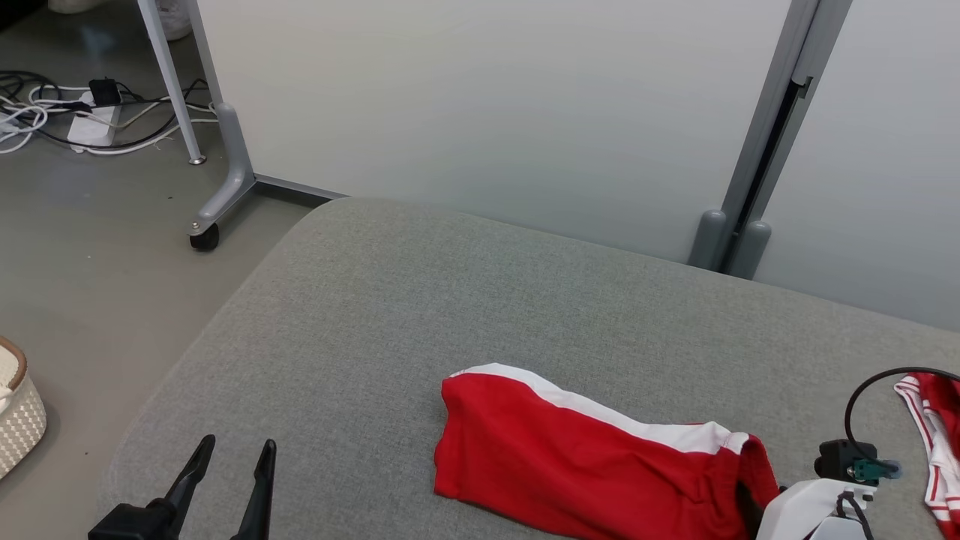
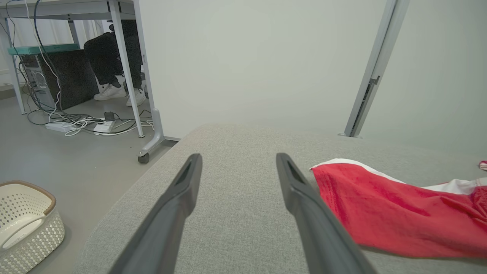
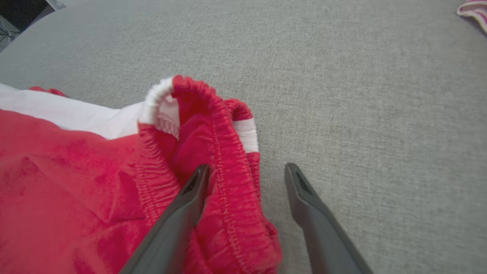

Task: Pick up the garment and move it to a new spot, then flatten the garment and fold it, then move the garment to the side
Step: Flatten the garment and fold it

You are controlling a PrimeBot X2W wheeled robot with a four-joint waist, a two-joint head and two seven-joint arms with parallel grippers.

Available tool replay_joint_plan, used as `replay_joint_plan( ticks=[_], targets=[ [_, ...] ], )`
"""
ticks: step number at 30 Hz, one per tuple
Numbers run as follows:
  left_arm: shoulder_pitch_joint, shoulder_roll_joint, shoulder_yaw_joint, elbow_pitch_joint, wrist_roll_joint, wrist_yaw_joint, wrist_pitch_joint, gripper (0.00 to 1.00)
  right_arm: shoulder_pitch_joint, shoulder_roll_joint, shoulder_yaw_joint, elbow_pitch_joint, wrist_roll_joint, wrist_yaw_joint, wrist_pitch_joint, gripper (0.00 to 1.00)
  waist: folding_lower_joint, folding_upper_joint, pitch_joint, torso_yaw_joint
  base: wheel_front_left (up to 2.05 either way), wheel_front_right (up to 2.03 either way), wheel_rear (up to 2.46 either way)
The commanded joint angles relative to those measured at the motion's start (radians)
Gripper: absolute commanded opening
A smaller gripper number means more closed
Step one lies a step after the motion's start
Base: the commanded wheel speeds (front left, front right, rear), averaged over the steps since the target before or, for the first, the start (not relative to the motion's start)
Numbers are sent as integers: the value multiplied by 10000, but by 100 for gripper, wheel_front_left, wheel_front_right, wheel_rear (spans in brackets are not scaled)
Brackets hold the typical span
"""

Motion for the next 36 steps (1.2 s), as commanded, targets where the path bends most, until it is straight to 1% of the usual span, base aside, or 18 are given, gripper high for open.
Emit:
replay_joint_plan(
  ticks=[1,5,9,10,11,12,13,17,19,21,24,25,30,34,36],
  targets=[
    [-144,47,24,10,8,-41,-1,100,98,-23,84,-1,210,2,204,100,0,0,25,16,0,0,0],
    [-248,36,-14,40,-27,-67,12,100,194,-50,327,85,709,2,827,100,0,0,76,51,0,0,0],
    [-299,68,-33,34,-50,-92,7,100,213,-114,464,237,1153,2,1173,100,0,0,178,135,0,0,0],
    [-313,82,-28,34,-48,-98,16,100,198,-117,470,254,1266,2,1197,89,0,0,211,156,0,0,0],
    [-330,98,-24,30,-49,-103,24,100,169,-124,466,259,1389,2,1212,34,0,0,241,172,0,0,0],
    [-342,122,-13,21,-51,-102,32,100,151,-125,460,216,1532,2,1216,9,0,0,262,182,0,0,0],
    [-355,142,0,10,-50,-93,39,100,152,-109,444,151,1703,2,1246,0,0,0,276,185,0,0,0],
    [-296,203,62,-18,-53,14,54,100,106,-321,369,-262,2314,1,1072,0,0,0,213,62,0,0,0],
    [-215,190,60,-28,-71,39,35,100,161,-528,413,-464,2552,1,1129,0,0,0,135,-91,0,0,0],
    [-106,123,29,0,-145,38,-44,100,218,-898,463,-809,2939,2,1274,0,0,0,3,-393,0,0,0],
    [-15,40,-13,54,-192,58,-108,100,302,-1370,554,-1066,3187,1,1385,0,0,0,-133,-748,0,0,0],
    [-15,40,-13,54,-192,58,-108,100,302,-1370,554,-1066,3187,1,1385,0,0,0,-133,-748,0,0,0],
    [84,-47,-52,138,-229,61,-217,100,348,-2088,659,-1355,3476,1,1607,0,0,0,-338,-1271,0,0,0],
    [161,-106,-105,154,-240,118,-250,100,265,-2394,766,-1486,3541,2,1732,0,0,0,-451,-1562,0,0,0],
    [195,-123,-119,150,-246,148,-276,100,211,-2398,782,-1601,3614,2,1794,0,0,0,-499,-1665,0,0,0]
  ],
)
